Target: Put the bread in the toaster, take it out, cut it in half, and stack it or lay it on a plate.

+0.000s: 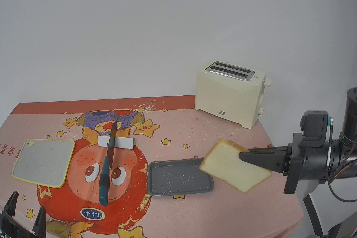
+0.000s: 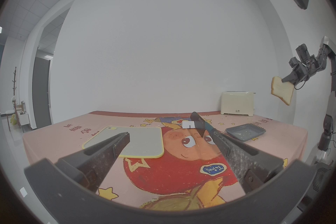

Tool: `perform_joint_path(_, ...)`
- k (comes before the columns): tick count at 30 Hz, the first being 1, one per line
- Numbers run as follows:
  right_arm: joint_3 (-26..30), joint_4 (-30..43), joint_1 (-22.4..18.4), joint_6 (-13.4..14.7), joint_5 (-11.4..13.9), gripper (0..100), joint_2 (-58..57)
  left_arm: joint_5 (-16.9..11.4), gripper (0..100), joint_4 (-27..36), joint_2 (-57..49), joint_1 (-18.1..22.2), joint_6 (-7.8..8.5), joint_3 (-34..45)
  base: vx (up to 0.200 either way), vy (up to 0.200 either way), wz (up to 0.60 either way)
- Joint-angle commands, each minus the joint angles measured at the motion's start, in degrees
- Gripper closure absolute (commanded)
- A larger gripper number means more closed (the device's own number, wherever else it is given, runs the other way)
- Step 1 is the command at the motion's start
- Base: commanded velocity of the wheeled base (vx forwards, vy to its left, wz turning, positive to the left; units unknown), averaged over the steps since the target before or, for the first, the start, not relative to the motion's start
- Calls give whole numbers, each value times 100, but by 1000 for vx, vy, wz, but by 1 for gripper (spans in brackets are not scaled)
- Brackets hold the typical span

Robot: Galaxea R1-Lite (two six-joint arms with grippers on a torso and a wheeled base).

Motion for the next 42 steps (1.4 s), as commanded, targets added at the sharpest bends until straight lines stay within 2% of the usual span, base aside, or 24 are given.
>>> perform_joint_path(1, -219, 1, 214, 1, 19, 100, 185, -1, 0, -2, -22, -4, -4, 101, 0, 200, 0)
perform_joint_path(6, -315, -26, 337, 1, 19, 100, 466, 7, 0, -2, -14, 5, -4, 101, 0, 200, 0)
perform_joint_path(13, -720, -61, 697, -43, 2, 100, 1169, -1, 0, -2, -14, -4, -4, 101, 0, 200, 0)
perform_joint_path(21, -790, -70, 1066, -87, -25, 100, 1618, -1, 0, -2, -14, -4, -4, 101, 0, 200, 0)
perform_joint_path(22, -931, -140, 1128, -78, -25, 100, 1741, -1, 0, -2, -14, -4, -4, 101, 0, 200, 0)
perform_joint_path(26, -1106, -456, 1216, -87, -33, 100, 2066, -1, 0, -2, -14, -4, -4, 101, 0, 200, 0)
perform_joint_path(33, -1467, -527, 1444, -78, -42, 100, 2690, 7, 0, -2, -14, -4, -4, 101, 0, 200, 0)
perform_joint_path(42, -1968, -509, 1549, -157, -42, 100, 3200, -1, 0, -2, -14, -4, 5, 101, 0, 200, 0)
